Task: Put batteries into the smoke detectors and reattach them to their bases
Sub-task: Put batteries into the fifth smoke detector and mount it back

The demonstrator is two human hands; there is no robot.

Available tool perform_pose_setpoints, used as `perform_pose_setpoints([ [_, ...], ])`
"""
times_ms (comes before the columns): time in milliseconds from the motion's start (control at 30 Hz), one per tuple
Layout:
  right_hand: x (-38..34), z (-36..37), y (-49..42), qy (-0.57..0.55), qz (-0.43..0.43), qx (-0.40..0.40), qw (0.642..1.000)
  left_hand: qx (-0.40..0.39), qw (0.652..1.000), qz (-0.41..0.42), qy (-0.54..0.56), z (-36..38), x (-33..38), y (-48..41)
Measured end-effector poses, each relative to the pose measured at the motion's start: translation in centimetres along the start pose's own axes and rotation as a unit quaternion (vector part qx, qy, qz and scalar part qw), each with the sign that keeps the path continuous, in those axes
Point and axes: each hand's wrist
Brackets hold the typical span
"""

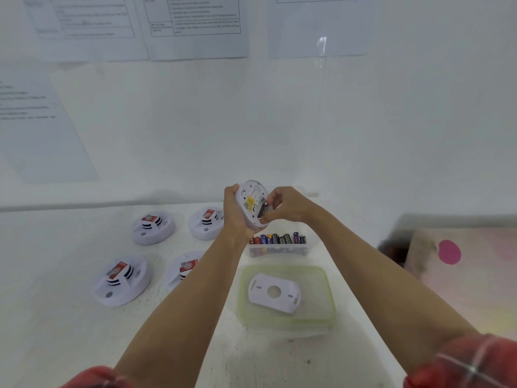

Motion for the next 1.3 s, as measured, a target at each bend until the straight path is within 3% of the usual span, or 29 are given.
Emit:
perform_pose_setpoints([
  [433, 0.5, 0.6, -0.1, -0.031, -0.015, 0.061, 0.998, 0.013, 1.000, 0.007, -0.022, -0.2, 0.3, -0.5],
  [767, -0.3, -0.1, -0.1, -0.182, 0.027, 0.210, 0.960, 0.031, 0.999, 0.025, -0.009, 0.6, 0.2, -0.8],
  [867, 0.6, -1.2, 0.0, -0.122, 0.062, 0.209, 0.968, 0.059, 0.998, 0.036, -0.002, -0.4, 0.6, -1.1],
  [967, 1.9, -0.6, -0.2, 0.053, 0.111, 0.115, 0.986, 0.062, 0.997, 0.037, 0.021, -1.3, 0.9, -1.3],
  [1133, 3.1, 1.4, -0.5, 0.247, 0.138, 0.018, 0.959, 0.054, 0.996, 0.055, 0.049, -2.2, 1.2, -1.3],
  [1300, 3.6, 0.0, -2.2, 0.235, 0.133, 0.077, 0.960, 0.047, 0.996, 0.062, 0.051, -2.8, 1.9, -1.7],
])
Point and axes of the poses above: each hand's wrist, its own y-axis away from the middle knuckle, its own z-axis out of the palm, x = y × z, and after that the axes turned 4 degrees about -y, right-handed
